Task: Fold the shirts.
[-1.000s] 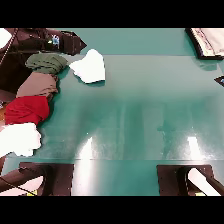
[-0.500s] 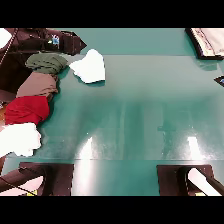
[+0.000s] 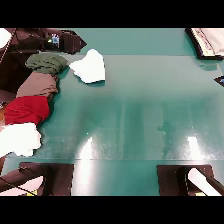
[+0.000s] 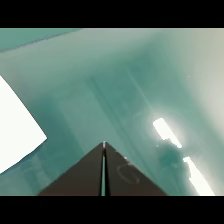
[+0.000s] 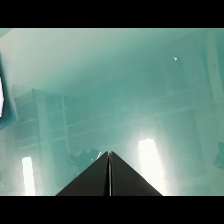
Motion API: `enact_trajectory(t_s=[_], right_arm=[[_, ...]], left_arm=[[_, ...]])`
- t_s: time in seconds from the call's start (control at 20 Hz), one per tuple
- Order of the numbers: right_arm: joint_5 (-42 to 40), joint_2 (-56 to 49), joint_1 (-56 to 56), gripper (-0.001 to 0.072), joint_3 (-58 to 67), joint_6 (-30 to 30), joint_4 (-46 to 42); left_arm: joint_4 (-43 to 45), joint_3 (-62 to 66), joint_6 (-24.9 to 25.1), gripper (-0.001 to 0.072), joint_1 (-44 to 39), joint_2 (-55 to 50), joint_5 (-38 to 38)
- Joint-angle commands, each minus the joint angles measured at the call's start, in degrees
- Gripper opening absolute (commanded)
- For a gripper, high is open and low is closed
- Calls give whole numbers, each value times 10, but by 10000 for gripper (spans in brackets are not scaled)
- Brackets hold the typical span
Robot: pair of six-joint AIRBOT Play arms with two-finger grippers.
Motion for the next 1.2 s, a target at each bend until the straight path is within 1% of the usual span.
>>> enact_trajectory(t_s=[0.0,0.2,0.25,0.3,0.35,0.45,0.5,0.6,0.7,0.75,0.9,0.95,1.15], right_arm=[[0,0,1,15,0,0,3],[-2,0,1,15,0,0,5],[-2,0,0,15,0,0,4],[-2,0,0,15,0,0,4],[-2,0,0,15,0,1,4],[3,0,1,15,0,1,5],[9,0,1,15,0,1,5],[23,0,1,15,0,1,5],[41,0,1,15,0,1,5],[49,0,1,15,0,1,5],[68,0,1,16,0,1,4],[69,0,0,16,0,1,4],[70,0,0,15,0,1,4]], left_arm=[[0,0,2,25,0,0,12],[19,0,2,26,1,-1,33],[35,-3,17,181,1,-2,45],[63,-6,26,504,1,-5,64],[110,-7,21,614,1,-16,84],[236,-8,-37,615,4,-56,117],[271,-7,-66,615,16,-89,135],[260,-7,-86,616,57,-162,175],[209,-6,-89,617,92,-234,206],[173,-6,-82,616,103,-264,215],[48,-1,42,616,109,-330,224],[21,8,64,616,108,-348,221],[13,24,57,614,105,-373,213]])
